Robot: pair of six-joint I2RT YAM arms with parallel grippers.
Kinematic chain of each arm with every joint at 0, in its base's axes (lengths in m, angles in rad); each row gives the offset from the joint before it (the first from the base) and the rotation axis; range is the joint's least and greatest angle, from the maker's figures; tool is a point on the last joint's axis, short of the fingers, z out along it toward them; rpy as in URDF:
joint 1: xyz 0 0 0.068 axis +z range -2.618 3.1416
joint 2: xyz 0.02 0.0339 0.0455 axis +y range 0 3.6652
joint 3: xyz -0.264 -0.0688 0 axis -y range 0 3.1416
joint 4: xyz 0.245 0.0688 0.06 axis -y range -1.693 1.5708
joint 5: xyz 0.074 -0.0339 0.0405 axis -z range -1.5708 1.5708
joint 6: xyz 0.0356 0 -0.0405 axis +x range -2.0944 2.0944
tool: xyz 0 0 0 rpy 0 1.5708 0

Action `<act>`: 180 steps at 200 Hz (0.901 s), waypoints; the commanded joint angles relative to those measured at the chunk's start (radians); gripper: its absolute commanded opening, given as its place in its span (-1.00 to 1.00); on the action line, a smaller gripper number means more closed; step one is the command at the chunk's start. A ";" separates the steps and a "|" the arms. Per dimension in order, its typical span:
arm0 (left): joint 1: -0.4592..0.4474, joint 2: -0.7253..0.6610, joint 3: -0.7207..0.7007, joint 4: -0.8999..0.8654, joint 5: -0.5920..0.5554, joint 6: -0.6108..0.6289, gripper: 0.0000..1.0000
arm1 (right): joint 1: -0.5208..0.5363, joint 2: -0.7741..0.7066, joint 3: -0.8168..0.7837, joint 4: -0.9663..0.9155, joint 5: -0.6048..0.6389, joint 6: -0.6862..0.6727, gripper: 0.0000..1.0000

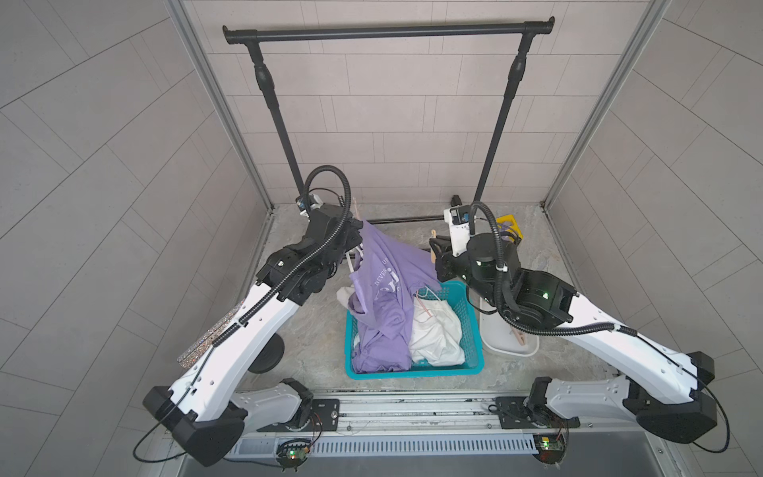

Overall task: Use clothespins to secure the t-shirt on both sides of the hanger
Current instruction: Clamp the T-shirt on the hanger.

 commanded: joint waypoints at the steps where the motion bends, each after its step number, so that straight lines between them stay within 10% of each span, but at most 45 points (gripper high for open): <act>1: -0.004 0.003 0.040 -0.049 -0.103 -0.071 -1.00 | 0.050 0.000 -0.021 0.152 0.051 -0.031 -1.00; 180: -0.003 0.050 0.057 -0.147 -0.166 -0.201 -1.00 | 0.402 0.137 -0.106 0.602 0.180 -0.224 -1.00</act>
